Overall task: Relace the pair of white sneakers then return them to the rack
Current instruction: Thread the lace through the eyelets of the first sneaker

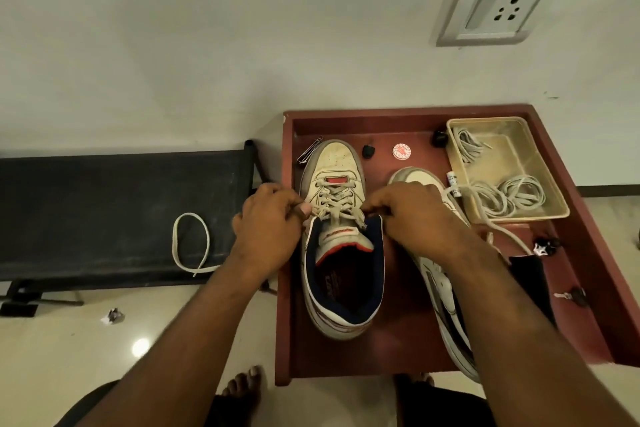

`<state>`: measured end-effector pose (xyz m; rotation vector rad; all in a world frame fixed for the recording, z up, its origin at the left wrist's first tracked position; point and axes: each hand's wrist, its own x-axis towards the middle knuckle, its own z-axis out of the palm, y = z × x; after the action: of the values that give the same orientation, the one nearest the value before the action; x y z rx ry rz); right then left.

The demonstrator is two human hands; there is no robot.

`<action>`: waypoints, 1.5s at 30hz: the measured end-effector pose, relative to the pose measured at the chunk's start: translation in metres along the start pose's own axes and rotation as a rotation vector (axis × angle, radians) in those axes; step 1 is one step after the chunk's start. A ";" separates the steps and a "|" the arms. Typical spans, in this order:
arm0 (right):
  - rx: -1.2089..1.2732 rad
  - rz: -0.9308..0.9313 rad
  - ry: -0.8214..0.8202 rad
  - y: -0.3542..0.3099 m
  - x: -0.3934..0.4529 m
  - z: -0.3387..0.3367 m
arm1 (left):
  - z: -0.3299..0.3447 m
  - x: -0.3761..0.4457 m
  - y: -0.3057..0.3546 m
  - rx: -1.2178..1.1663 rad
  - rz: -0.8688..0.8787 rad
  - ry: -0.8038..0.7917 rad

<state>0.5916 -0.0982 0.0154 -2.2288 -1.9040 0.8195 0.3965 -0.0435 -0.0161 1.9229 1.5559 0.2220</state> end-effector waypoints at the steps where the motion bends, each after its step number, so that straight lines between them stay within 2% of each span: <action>1: 0.041 -0.012 -0.012 0.004 0.003 0.000 | -0.004 0.001 -0.002 0.008 0.018 -0.028; 4: 0.123 0.008 -0.018 0.025 0.001 -0.009 | -0.018 0.002 -0.009 -0.069 0.021 -0.110; 9: 0.085 -0.016 0.014 0.028 -0.002 -0.014 | -0.024 0.008 -0.015 -0.111 0.001 -0.109; 13: 0.208 -0.021 0.079 0.018 -0.006 -0.019 | -0.021 0.008 -0.012 -0.191 -0.023 -0.102; 18: 0.147 -0.067 -0.070 0.008 0.002 0.010 | -0.024 0.009 -0.011 -0.184 0.026 -0.114; 22: 0.127 -0.025 -0.043 0.018 0.004 0.006 | -0.031 0.011 -0.015 -0.208 0.018 -0.096; 27: 0.265 0.068 -0.059 0.029 -0.011 -0.019 | -0.030 0.012 -0.018 -0.223 -0.019 -0.057; 29: 0.408 0.064 0.056 0.023 -0.022 -0.038 | -0.028 0.013 -0.019 -0.231 0.002 -0.031; 32: 0.969 -0.070 0.223 0.003 -0.038 -0.065 | -0.029 0.009 -0.008 -0.320 0.120 0.088; 35: 1.352 -0.253 0.191 -0.018 -0.038 -0.064 | -0.028 -0.004 0.018 -0.504 0.310 0.002; 37: 1.464 -0.260 0.159 -0.030 -0.031 -0.053 | -0.022 -0.011 0.032 -0.426 0.425 -0.091; 40: 1.609 -0.216 0.173 -0.044 -0.023 -0.038 | -0.011 -0.014 0.037 -0.295 0.441 -0.208; 45: 1.755 -0.119 0.237 -0.050 -0.015 -0.029 | -0.006 -0.014 0.041 -0.401 0.406 -0.194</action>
<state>0.5593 -0.0938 0.0657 -0.9458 -0.4987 1.2854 0.4228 -0.0576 0.0156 1.8503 0.9024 0.4666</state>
